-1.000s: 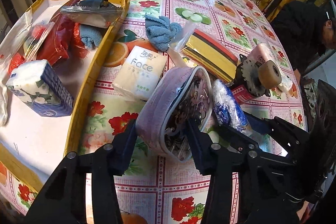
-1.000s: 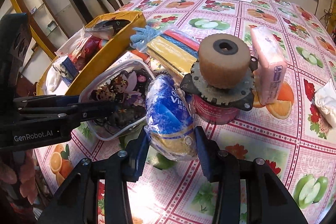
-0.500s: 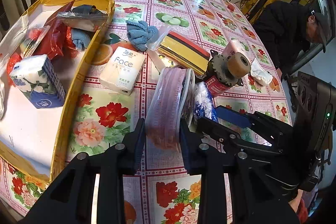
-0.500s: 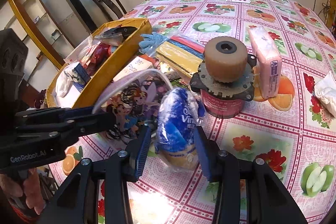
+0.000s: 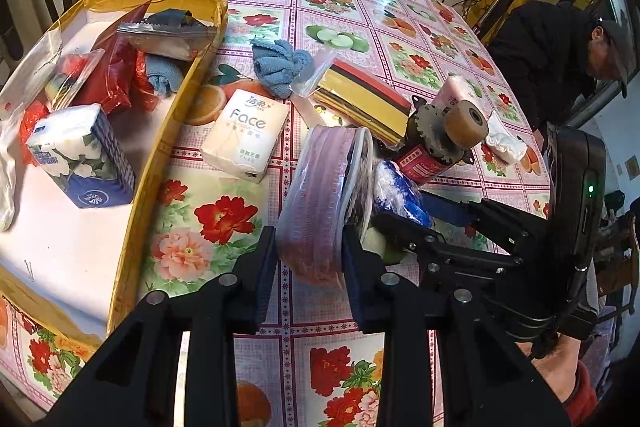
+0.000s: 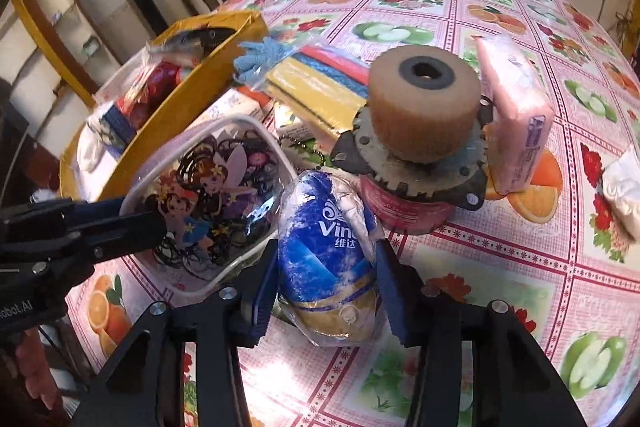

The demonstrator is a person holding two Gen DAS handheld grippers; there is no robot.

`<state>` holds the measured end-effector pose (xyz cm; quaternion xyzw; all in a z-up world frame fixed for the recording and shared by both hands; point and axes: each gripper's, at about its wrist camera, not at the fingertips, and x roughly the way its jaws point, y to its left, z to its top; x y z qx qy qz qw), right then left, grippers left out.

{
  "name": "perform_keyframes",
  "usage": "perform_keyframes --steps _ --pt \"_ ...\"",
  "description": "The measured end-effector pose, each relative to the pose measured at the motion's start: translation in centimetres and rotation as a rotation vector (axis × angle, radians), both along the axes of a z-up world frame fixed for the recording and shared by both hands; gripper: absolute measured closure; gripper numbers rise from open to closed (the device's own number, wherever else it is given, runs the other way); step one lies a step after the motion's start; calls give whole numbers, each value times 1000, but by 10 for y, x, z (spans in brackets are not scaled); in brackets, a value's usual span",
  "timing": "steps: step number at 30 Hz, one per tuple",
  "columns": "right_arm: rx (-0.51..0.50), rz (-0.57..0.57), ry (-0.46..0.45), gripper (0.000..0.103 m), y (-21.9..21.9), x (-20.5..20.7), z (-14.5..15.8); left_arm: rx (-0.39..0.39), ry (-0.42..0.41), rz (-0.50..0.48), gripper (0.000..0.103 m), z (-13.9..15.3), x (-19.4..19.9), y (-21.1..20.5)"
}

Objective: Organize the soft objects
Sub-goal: 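Lift both held items and carry them over the yellow box lid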

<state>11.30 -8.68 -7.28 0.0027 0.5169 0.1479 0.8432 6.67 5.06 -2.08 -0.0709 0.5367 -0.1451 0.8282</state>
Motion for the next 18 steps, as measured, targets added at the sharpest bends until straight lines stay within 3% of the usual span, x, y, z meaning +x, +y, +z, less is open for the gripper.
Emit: perform_keyframes --steps 3,10,18 --pt "-17 24 -25 56 5 -7 2 4 -7 4 74 1 -1 1" --pt "64 14 -90 56 -4 -24 24 12 -41 30 74 7 -7 10" --pt "133 51 -139 56 36 -15 55 40 -132 91 74 38 -3 41"
